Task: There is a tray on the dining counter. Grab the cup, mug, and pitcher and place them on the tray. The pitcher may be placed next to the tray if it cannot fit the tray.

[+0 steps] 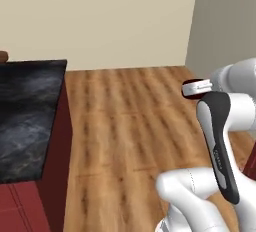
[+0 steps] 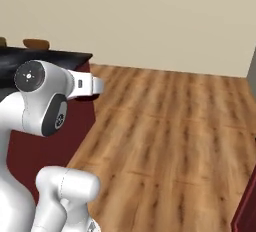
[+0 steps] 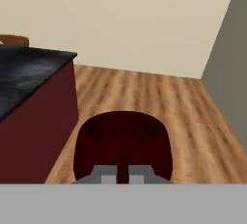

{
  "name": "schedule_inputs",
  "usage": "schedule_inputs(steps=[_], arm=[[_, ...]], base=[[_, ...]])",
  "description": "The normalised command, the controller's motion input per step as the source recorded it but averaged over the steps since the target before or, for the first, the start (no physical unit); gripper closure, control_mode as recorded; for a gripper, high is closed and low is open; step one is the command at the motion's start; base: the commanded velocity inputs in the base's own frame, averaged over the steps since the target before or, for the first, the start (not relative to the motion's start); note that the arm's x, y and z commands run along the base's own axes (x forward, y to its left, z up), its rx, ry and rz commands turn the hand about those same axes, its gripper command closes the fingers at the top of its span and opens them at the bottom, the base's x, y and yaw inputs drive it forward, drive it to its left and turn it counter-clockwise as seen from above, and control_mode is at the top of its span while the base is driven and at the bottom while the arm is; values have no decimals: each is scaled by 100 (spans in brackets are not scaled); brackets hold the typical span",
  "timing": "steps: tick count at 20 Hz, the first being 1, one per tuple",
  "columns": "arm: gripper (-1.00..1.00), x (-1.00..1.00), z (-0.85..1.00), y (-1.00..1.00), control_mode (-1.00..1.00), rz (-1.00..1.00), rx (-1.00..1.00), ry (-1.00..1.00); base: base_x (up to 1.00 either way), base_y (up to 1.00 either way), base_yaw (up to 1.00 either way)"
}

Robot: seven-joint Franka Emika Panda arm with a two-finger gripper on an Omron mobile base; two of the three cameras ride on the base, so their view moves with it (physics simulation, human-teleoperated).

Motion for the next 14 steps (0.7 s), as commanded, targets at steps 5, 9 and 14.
schedule_inputs(steps=[5, 9, 14], arm=[[100, 0, 0, 0, 100, 0, 0, 0], [100, 0, 0, 0, 100, 0, 0, 0], [100, 0, 0, 0, 100, 0, 0, 0]], base=[[100, -74, 14], [100, -49, 1], [100, -55, 0]])
